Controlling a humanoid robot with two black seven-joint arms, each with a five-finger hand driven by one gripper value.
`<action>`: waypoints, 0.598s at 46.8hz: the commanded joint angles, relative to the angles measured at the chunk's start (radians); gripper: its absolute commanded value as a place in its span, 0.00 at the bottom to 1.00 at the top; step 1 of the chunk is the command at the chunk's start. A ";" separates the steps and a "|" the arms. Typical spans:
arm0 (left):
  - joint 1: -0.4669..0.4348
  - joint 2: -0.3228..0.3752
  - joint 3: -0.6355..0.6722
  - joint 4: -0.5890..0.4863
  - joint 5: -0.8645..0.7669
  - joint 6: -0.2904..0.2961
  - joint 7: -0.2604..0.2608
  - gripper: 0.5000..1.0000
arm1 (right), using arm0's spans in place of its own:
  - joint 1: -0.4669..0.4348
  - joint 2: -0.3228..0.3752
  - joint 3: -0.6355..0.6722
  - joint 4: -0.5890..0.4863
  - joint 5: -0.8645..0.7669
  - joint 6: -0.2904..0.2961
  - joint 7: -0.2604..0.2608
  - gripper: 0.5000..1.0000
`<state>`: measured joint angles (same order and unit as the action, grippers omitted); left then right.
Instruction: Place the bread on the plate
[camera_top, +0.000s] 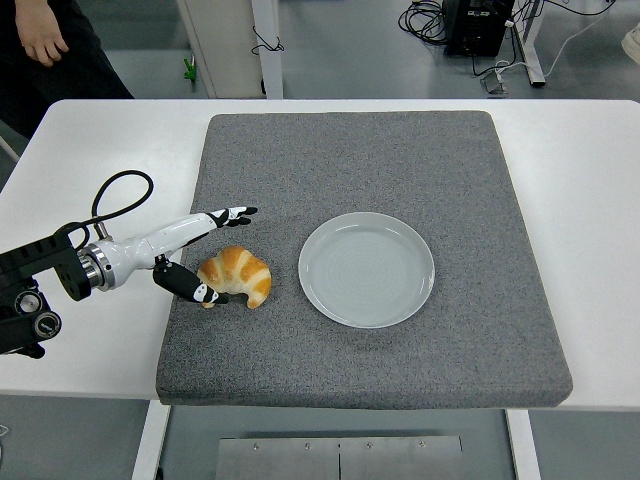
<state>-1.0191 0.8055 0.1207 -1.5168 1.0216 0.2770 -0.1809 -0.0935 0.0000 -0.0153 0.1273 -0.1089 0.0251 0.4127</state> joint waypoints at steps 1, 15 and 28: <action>0.000 -0.009 0.011 0.003 0.000 0.028 0.000 0.92 | 0.000 0.000 0.000 0.000 0.000 -0.001 0.000 1.00; 0.008 -0.031 0.013 0.009 0.002 0.036 -0.002 0.80 | 0.000 0.000 0.000 0.000 0.000 -0.001 0.000 1.00; 0.011 -0.054 0.020 0.038 0.003 0.036 -0.003 0.71 | 0.000 0.000 0.000 0.000 0.000 -0.001 0.000 1.00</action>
<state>-1.0109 0.7580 0.1411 -1.4873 1.0238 0.3141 -0.1836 -0.0937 0.0000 -0.0153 0.1273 -0.1089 0.0253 0.4126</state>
